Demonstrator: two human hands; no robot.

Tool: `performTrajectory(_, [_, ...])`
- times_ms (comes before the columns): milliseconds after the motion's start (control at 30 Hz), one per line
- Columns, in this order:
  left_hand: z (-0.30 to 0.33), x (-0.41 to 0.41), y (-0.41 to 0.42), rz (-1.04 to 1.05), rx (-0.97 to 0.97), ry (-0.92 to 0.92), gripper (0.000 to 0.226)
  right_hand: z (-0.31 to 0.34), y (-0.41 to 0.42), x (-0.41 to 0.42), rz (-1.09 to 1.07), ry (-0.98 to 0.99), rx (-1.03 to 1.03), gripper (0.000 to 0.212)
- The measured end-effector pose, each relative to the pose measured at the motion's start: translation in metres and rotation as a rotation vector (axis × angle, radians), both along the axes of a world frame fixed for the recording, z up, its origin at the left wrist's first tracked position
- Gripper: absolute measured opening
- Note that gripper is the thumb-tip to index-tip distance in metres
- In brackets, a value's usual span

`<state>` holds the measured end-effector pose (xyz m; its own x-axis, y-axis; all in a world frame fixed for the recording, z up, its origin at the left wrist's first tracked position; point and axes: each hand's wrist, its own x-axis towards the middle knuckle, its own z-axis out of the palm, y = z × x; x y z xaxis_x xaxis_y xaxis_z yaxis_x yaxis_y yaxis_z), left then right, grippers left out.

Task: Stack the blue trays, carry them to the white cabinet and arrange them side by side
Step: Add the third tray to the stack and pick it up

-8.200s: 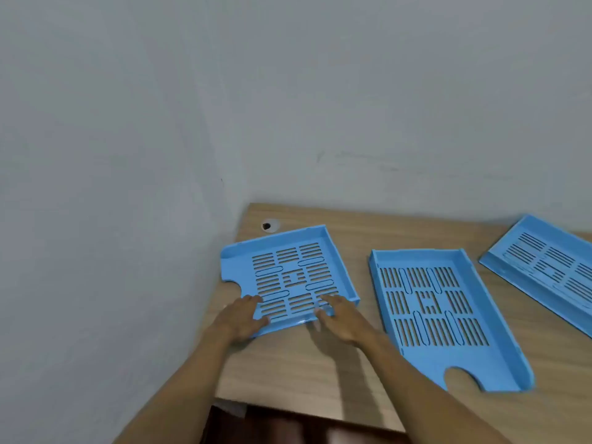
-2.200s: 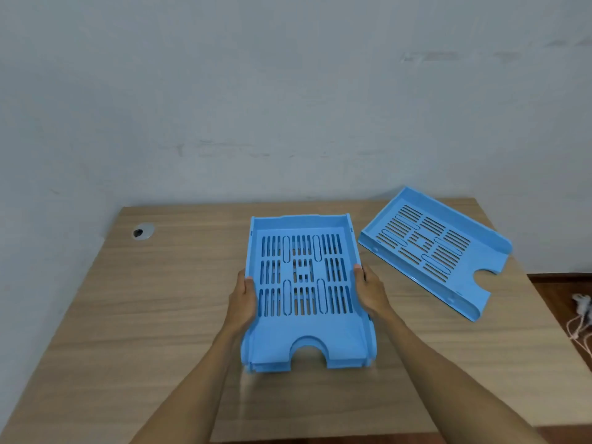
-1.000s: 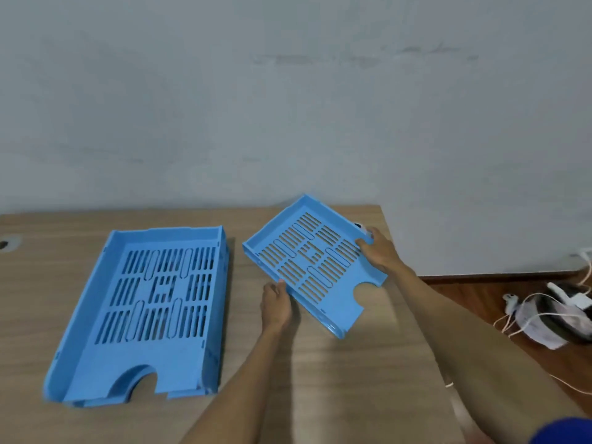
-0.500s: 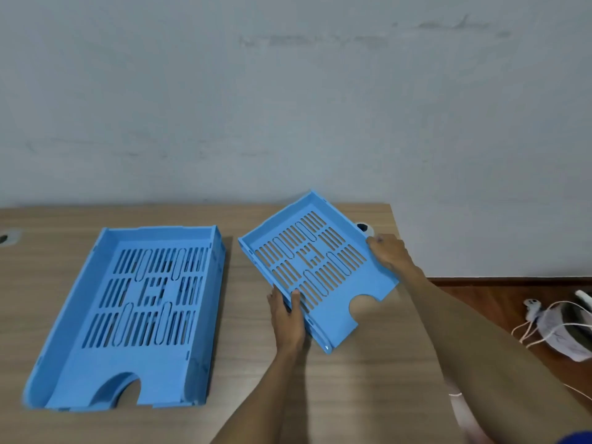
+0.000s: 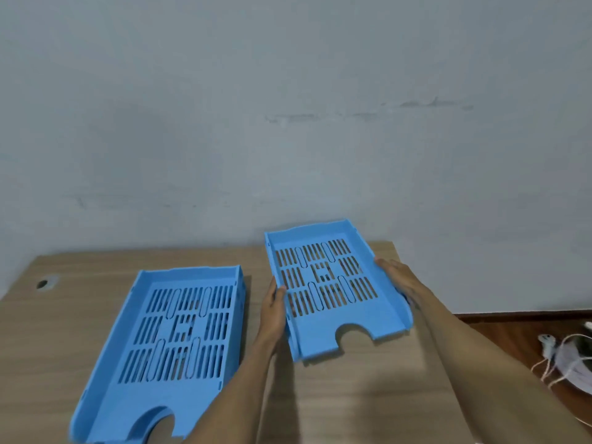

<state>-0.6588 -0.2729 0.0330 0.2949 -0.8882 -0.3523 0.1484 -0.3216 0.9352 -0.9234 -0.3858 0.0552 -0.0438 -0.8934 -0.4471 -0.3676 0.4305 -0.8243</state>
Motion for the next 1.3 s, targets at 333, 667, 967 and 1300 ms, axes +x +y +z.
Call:
performTrajectory(333, [0.05,0.086,0.017,-0.126,-0.059,-0.062,0.051,0.05,0.068,0.063,-0.075,-0.094,-0.039,0.041])
performTrajectory(667, [0.076,0.214,0.092,-0.176,-0.08,0.011,0.057,0.078,0.171,0.202,-0.087,-0.077,-0.068,0.051])
performTrajectory(967, [0.056,0.311,0.141,-0.139,-0.103,-0.108,0.063,0.043,0.203,0.292,-0.084,-0.037,-0.161,0.052])
performTrajectory(1300, [0.028,0.345,0.166,-0.03,-0.111,-0.186,0.044,0.047,0.24,0.351,-0.081,-0.023,-0.186,0.046])
